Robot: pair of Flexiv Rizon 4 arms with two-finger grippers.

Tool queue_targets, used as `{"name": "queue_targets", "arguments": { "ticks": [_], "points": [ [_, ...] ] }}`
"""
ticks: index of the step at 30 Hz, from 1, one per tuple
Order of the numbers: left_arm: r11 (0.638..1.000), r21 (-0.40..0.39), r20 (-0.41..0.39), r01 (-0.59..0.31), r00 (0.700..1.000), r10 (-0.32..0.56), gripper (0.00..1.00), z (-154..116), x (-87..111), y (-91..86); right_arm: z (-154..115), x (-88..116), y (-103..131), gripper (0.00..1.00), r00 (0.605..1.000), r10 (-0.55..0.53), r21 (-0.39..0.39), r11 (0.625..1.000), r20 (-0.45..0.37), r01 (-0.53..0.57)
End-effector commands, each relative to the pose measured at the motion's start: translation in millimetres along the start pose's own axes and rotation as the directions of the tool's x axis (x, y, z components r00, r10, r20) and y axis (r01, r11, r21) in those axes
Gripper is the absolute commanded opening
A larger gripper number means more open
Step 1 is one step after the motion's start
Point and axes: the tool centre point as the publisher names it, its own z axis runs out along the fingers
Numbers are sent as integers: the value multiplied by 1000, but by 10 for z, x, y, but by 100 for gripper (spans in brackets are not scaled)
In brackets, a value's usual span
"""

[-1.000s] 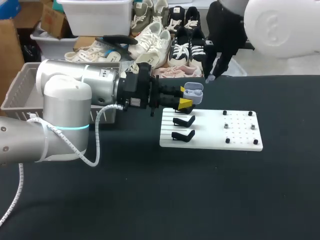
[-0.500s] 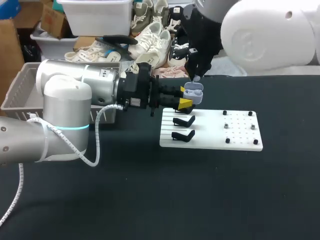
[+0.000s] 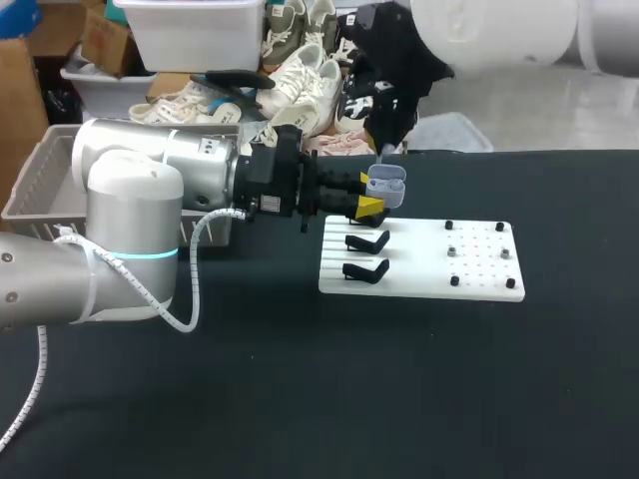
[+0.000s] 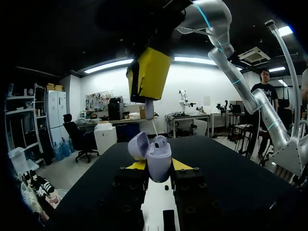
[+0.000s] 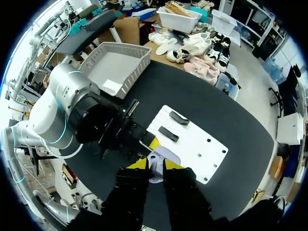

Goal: Pick up each earbud case from the left stands, insert the matching earbuds, close the lid, and place the case in the box.

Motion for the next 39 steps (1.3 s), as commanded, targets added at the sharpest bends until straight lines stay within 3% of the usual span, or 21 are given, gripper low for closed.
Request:
{"name": "queue_targets", "arguments": {
  "ticks": [1, 14, 21, 30, 39],
  "points": [
    [1000, 0, 1, -1, 1000, 1, 0, 0, 4, 2, -5, -49, 14, 0, 998, 9, 4, 1000, -70, -8],
    [1000, 0, 1, -1, 1000, 1, 0, 0, 4, 2, -5, -49, 14, 0, 998, 9, 4, 1000, -70, -8],
    [1000, 0, 1, -1, 1000, 1, 0, 0, 4, 2, 79, 35, 44, 0, 999, 41, 34, 999, 2, -41],
    [1000, 0, 1, -1, 1000, 1, 0, 0, 4, 2, 157, 85, 158, 0, 998, 59, 46, 997, 21, -60],
    [1000, 0, 1, -1, 1000, 1, 0, 0, 4, 2, 222, 47, 81, 0, 996, 81, 56, 995, 29, -83]
  ]
}}
